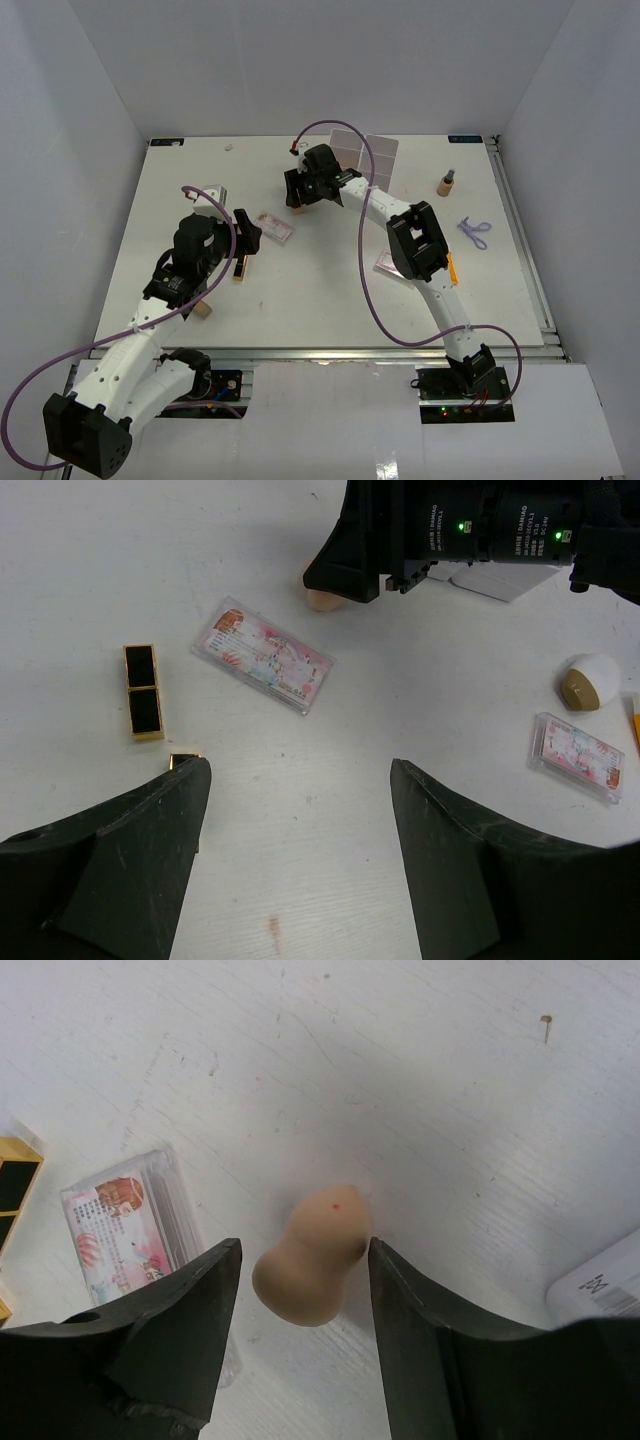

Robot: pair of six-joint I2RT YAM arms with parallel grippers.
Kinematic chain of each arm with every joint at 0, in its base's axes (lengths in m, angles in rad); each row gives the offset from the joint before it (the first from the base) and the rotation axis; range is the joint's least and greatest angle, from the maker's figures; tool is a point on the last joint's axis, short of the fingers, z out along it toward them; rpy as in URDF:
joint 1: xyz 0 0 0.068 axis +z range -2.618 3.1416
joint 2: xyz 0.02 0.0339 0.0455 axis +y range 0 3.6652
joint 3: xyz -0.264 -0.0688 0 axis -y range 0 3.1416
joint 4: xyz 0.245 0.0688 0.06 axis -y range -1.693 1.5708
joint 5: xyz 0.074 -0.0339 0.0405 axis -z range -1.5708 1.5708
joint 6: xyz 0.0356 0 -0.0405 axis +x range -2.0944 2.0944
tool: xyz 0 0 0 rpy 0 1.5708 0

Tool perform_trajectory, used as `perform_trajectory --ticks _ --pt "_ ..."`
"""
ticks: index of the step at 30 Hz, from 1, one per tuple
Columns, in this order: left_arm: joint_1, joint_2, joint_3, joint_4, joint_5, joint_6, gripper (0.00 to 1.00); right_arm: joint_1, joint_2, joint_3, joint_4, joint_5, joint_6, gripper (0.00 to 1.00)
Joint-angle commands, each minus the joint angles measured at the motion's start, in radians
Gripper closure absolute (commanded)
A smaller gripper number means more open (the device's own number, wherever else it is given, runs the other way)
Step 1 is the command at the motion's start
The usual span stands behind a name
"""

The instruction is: Organize the makeup

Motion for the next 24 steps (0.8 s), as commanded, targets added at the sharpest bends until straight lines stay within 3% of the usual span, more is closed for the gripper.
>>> perform_trajectory --ticks 1,5,12,18,24 --pt "0.007 -0.003 -0.002 0.005 -0.009 0.011 0.17 -0.002 -0.003 -0.024 0.024 0.014 -0.008 0.41" --pt "0.009 -0.005 -0.002 0.005 -0.01 0.011 0.17 -0.002 -0.009 -0.045 0.017 0.017 -0.034 0.42" --pt "0.008 -0.013 -0.003 0.005 -0.02 0.01 0.17 -0.002 -0.078 -0.088 0.021 -0.017 -0.105 0.67" --pt "0.007 -0.029 -0.005 0.005 -0.021 0.01 0.17 -0.019 -0.282 -0.228 0.015 -0.154 -0.246 0.84" --pt "0.008 -0.042 -0.003 0.006 0.003 0.008 0.17 -0.125 -0.52 -0.388 -0.021 -0.334 -0.505 0.89"
